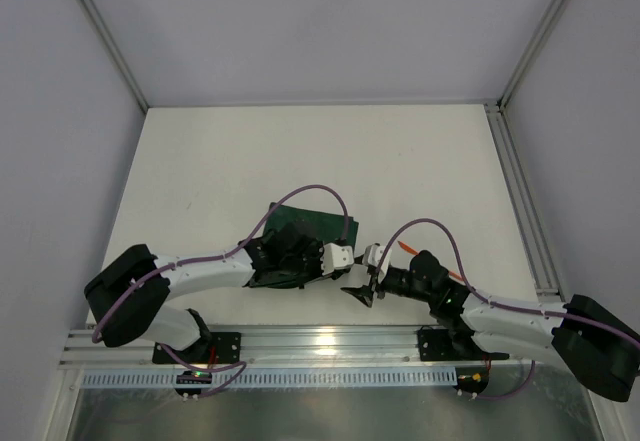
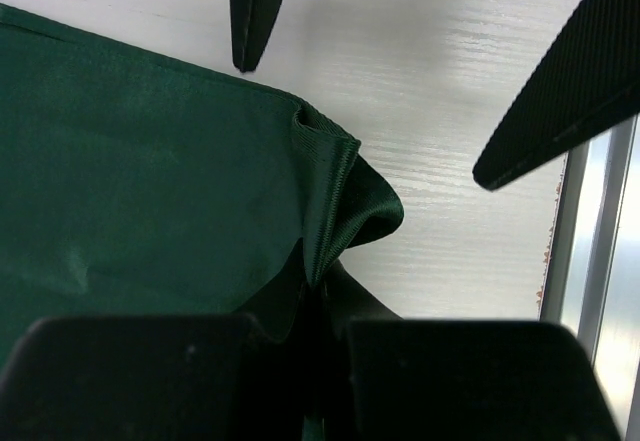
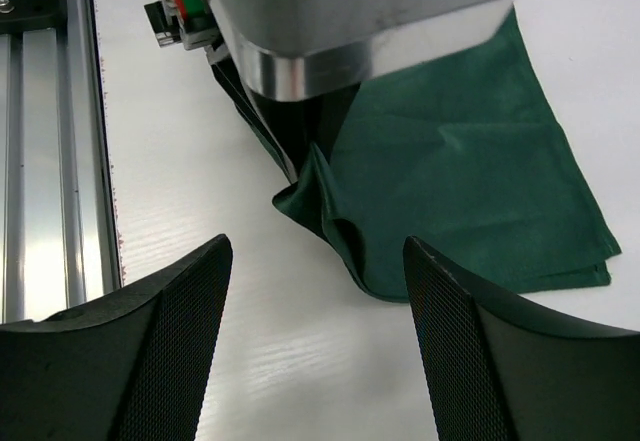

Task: Fold the napkin into a case and place the utensils inside
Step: Pick up the lower triangle-folded napkin from the center of the board.

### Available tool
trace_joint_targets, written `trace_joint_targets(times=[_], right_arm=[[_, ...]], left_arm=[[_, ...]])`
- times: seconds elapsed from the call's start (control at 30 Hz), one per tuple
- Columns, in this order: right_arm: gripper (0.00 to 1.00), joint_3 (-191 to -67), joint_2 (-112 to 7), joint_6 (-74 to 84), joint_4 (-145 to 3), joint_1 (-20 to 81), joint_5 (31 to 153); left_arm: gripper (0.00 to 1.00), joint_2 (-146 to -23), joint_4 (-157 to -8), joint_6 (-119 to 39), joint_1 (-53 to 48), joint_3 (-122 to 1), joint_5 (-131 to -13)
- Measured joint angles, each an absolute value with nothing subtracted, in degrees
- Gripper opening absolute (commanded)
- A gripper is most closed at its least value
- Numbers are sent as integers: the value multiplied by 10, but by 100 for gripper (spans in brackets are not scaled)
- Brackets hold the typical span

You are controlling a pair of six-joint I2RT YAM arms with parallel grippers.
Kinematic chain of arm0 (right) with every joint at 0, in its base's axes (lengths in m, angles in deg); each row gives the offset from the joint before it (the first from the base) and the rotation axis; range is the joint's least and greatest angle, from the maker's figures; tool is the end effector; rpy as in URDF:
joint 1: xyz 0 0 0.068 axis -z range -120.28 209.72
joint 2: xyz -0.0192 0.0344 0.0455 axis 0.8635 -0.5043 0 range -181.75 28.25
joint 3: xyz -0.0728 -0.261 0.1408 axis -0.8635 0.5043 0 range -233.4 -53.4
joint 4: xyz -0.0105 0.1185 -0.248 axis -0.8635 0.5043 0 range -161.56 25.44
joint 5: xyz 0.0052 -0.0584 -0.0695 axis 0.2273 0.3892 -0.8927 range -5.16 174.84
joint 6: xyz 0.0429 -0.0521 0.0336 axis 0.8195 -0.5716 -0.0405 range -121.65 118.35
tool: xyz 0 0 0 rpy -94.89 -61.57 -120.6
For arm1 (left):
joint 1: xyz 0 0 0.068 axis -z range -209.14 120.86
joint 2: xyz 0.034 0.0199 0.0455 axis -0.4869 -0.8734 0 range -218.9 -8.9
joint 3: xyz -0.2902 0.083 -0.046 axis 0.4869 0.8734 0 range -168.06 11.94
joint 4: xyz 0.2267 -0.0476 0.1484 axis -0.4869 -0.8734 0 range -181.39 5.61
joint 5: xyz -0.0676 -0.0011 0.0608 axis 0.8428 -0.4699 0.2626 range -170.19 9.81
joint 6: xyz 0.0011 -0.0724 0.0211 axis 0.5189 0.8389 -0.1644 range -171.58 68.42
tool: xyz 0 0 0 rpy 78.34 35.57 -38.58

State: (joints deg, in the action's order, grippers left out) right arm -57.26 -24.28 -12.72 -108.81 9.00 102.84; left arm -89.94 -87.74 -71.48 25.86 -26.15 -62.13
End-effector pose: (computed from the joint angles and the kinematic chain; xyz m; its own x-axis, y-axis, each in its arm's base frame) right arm 0.1033 0.1574 0.1677 0.0551 -0.2211 -0.9737 -0.9348 0.3313 -0.1282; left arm 0.1545 -0.2549 0.1772 -0.0830 0.6829 -0.7258 0.9890 0.1462 0.0244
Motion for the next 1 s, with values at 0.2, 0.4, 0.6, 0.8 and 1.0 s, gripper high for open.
trace_joint_targets(times=[0.2,0.4,0.6,0.8,1.0], right_arm=[[73,-569,-326,-127,-1185,78,1023],[73,-569,-408,-122,-1275,77,1026],[65,-569,-486,-115,-1347,77,1031],[50,-570,-524,-99,-1398,77,1038],[46,-570,-541,-82,-1420,77,1038]], left_arm=[[0,-898,-877,-715,258,-262,-619],[0,-897,-877,-714,258,-262,-615],[0,-897,-877,-713,255,-262,-613],[0,-897,-877,-712,253,-261,-611],[0,-897,-877,-710,252,-262,-611]])
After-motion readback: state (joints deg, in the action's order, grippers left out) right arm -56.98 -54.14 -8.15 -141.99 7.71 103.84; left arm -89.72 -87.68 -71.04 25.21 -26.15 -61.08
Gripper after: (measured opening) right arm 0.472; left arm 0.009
